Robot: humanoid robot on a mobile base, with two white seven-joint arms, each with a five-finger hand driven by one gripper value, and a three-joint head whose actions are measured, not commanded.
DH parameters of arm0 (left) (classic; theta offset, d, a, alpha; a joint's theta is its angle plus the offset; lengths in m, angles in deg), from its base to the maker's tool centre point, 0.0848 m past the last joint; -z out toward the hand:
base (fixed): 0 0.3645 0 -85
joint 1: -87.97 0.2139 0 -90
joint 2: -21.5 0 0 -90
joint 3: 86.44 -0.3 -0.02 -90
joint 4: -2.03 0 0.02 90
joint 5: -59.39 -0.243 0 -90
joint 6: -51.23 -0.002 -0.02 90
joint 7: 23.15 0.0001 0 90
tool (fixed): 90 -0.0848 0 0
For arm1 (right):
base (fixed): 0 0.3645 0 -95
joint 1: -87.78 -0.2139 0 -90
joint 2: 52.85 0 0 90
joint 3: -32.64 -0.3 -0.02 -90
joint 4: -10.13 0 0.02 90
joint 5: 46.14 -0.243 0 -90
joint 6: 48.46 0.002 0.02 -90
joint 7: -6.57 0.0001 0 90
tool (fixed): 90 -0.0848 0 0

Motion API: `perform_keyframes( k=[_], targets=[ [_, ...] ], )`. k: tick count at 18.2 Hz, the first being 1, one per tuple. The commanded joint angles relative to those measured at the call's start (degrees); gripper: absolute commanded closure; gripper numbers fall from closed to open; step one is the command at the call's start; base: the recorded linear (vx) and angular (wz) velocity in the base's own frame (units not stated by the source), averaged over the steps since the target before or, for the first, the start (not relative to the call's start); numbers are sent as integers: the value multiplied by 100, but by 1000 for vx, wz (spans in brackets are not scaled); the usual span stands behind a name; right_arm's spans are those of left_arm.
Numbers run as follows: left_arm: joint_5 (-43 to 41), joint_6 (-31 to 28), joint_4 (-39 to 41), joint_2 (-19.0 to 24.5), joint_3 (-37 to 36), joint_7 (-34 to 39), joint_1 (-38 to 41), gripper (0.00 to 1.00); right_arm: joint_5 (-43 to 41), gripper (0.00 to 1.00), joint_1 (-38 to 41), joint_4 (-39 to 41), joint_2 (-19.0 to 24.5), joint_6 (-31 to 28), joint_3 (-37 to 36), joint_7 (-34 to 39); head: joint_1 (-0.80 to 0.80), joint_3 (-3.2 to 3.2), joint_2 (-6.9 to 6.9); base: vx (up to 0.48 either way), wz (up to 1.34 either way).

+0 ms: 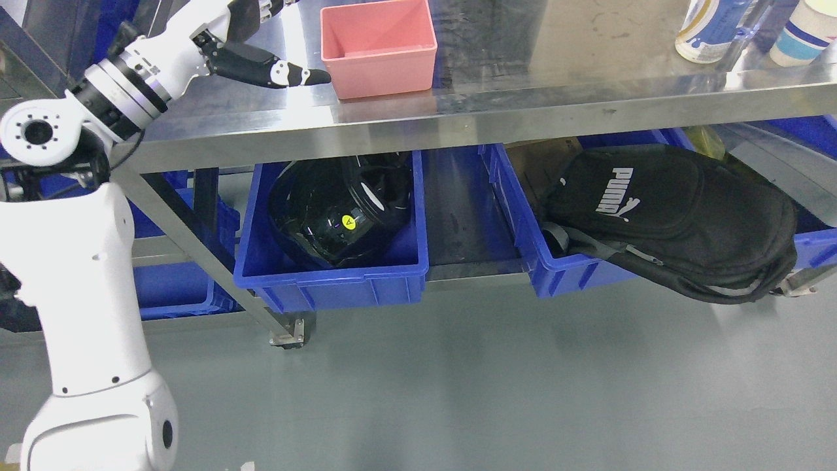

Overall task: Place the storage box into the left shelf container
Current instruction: 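Reach the left hand up toward the pink box on the shelf top, then hook the left hand fingers over the pink box's near rim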

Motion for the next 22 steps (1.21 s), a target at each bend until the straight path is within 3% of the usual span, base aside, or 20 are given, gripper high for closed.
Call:
perform_keyframes(
  k=[1, 5, 8, 22],
  targets=[
    [-992, -4, -1429, 602, -912, -533, -1078, 1, 0, 1, -106, 100, -100, 2, 0, -4, 0, 0, 0, 0, 0],
    [-957, -13, -1835, 366, -1818, -568, -1457, 1, 0, 1, -106, 100, -100, 2, 0, -4, 0, 0, 0, 0, 0],
    [-1115, -13, -2177, -22, -1986, -665, -1527, 1, 0, 1, -106, 100, -100, 2, 0, -4, 0, 0, 0, 0, 0],
    [-2845, 5, -4047, -977, -2119, -595, -2152, 2, 0, 1, -106, 100, -100, 2, 0, -4, 0, 0, 0, 0, 0]
  ],
)
